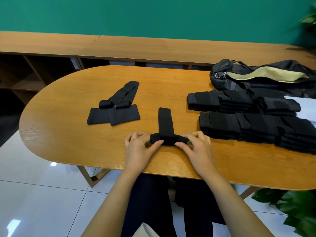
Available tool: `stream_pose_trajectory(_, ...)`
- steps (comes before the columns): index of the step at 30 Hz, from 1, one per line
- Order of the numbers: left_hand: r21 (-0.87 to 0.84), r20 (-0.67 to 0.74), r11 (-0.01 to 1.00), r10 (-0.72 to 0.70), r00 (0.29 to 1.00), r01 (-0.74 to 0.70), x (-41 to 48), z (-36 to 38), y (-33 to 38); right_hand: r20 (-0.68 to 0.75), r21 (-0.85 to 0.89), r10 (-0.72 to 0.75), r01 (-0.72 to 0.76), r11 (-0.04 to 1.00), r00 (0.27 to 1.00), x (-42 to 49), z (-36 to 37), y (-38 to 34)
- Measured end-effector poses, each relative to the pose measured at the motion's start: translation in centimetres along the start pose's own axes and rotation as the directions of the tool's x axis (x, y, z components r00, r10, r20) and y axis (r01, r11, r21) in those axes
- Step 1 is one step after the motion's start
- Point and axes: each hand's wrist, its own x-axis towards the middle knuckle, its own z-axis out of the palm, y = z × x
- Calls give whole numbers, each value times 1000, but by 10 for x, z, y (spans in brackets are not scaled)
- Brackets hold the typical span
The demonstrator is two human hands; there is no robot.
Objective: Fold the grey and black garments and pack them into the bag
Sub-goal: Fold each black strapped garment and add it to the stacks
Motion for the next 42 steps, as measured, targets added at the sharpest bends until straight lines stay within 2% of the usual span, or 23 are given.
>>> stream_pose_trajectory(6, -69, -39, 996, -55, 998, 52, 0, 0, -1, 17, -38, 3, -3, 999, 1000, 1, 0, 0)
stream_pose_trajectory(11, 25, -79, 998, 67, 995, -65, 1, 2, -4, 6, -25, 37, -37, 999, 999, 1, 0, 1)
stream_pose_trajectory(18, -36, -118, 999, -15, 993, 11, 2, 2, -6, -23, 19, 104, -104, 994, 994, 1, 0, 1)
stream_pose_trajectory(24, -10, -137, 999, -45, 989, 44, 3, 3, -6, -68, 23, 41, -40, 999, 997, 1, -1, -2)
stream_pose_trajectory(30, 94, -105, 995, -36, 994, 46, 3, 5, -7, -88, 45, 57, -54, 998, 994, 3, 3, 0)
stream_pose_trajectory(33, 154, -71, 988, 36, 997, -25, 3, 4, -8, -109, -45, -55, 51, 998, 992, 2, 2, 0)
stream_pose_trajectory(35, 159, -26, 984, 81, 996, -76, 3, 4, -8, -66, -136, -131, 121, 983, 989, 1, 2, -1)
stream_pose_trajectory(38, 164, 88, 980, 103, 991, -116, 4, 3, -6, 8, -194, -99, 98, 976, 995, 2, 2, -3)
stream_pose_trajectory(40, 185, 159, 974, 104, 982, -133, 4, 2, -5, 3, -192, -83, 82, 978, 997, 3, 3, -2)
stream_pose_trajectory(42, 196, 170, 970, 111, 979, -144, 3, 1, -4, -8, -177, -84, 82, 981, 996, 3, 4, -1)
